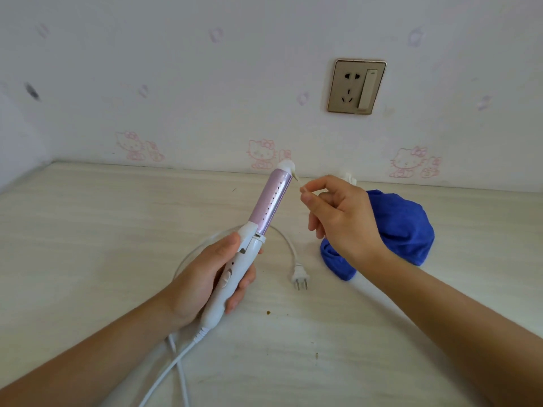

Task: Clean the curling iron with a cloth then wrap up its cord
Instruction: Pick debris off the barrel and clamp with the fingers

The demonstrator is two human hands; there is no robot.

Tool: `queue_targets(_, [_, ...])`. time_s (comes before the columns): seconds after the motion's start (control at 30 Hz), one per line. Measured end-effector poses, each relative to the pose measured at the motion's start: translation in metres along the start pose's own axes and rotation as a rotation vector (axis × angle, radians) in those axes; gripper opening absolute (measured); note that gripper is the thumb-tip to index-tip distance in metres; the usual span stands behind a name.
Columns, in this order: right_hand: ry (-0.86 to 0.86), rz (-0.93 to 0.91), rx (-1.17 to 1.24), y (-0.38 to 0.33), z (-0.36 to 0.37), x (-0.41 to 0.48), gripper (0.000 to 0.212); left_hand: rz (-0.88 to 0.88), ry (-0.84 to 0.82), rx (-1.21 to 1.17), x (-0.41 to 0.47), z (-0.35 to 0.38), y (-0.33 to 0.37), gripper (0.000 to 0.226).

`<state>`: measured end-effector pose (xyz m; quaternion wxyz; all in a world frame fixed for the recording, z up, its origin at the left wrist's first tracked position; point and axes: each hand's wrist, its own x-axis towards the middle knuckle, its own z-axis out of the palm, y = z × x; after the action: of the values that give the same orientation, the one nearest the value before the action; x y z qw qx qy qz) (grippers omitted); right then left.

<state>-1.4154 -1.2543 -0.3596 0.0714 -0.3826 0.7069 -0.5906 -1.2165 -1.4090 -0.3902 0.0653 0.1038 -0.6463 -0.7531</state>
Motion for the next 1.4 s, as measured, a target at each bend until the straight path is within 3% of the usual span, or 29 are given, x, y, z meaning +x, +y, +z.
queue_targets(0.07, [-0.057,0.02,-0.018,0.0,-0.009,-0.01,0.011,0.018,0.026,0.104,-0.002,0.003,0.003,0.075])
queue_targets(0.2, [-0.164,-0.028,-0.104,0.007,-0.044,-0.055,0.028,0.061,0.098,0.311,-0.011,0.005,0.008,0.049])
queue_targets(0.33, [-0.21,-0.046,-0.363,0.015,-0.081,-0.103,0.019,0.106,0.082,0.474,-0.025,0.006,0.011,0.039])
queue_targets(0.5, [-0.206,-0.076,-0.565,0.021,-0.11,-0.145,0.019,0.113,0.045,0.576,-0.043,0.016,0.005,0.045])
queue_targets(0.63, [-0.188,0.004,-0.692,0.025,-0.122,-0.159,0.023,0.104,0.029,0.653,-0.051,0.022,0.002,0.047])
queue_targets(0.73, [-0.266,0.042,-0.823,0.021,-0.123,-0.166,0.037,0.08,0.043,0.676,-0.055,0.023,0.002,0.049])
queue_targets(0.87, [-0.433,0.073,-0.919,0.019,-0.125,-0.174,0.061,0.027,0.04,0.528,-0.057,0.023,0.001,0.039])
queue_targets(0.93, [-0.42,0.063,-0.916,0.023,-0.125,-0.175,0.054,-0.002,0.06,0.448,-0.056,0.023,0.001,0.05])
queue_targets(1.03, [-0.19,0.1,-0.778,0.026,-0.125,-0.173,0.029,-0.028,0.076,0.293,-0.054,0.021,0.0,0.071])
queue_targets(1.1, [-0.084,0.094,-0.738,0.029,-0.125,-0.169,0.013,-0.054,0.046,0.159,-0.054,0.021,0.001,0.069])
queue_targets(1.23, [-0.071,0.063,-0.784,0.031,-0.12,-0.162,0.015,-0.121,-0.02,-0.129,-0.052,0.026,0.003,0.058])
queue_targets(1.4, [-0.092,0.026,-0.843,0.033,-0.118,-0.158,0.019,-0.095,-0.068,-0.266,-0.05,0.033,0.008,0.059])
